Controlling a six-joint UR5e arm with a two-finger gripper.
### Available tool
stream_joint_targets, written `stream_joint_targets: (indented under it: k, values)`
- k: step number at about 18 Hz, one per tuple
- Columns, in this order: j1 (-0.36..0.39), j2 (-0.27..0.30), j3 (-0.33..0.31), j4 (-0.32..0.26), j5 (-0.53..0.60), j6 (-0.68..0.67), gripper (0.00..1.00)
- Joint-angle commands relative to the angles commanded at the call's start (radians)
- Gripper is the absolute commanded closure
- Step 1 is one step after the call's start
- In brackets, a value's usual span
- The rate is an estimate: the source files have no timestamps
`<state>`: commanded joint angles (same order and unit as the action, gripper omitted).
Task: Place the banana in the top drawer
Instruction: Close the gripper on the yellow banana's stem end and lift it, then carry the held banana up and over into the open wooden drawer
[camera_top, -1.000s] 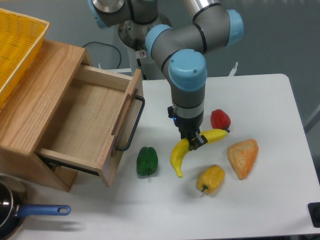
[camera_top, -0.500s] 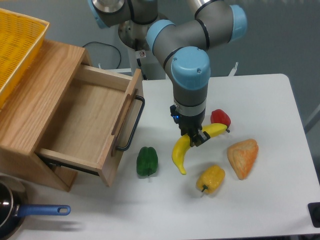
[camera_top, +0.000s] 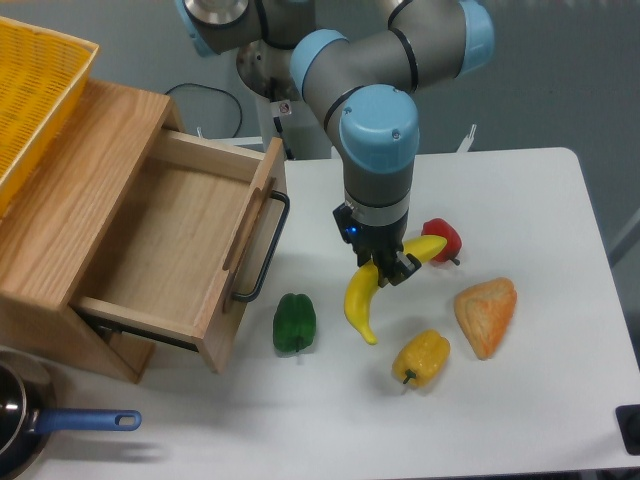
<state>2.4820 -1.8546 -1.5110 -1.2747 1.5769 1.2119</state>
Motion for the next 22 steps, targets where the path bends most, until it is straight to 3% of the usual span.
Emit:
stream_joint_targets:
  k: [14,22]
  values:
    - [-0.006,0.031,0.006,-0.006,-0.028,-0.037,0.55]
    - [-0.006,0.064,0.041,-0.113,-0.051,-0.077,0.55]
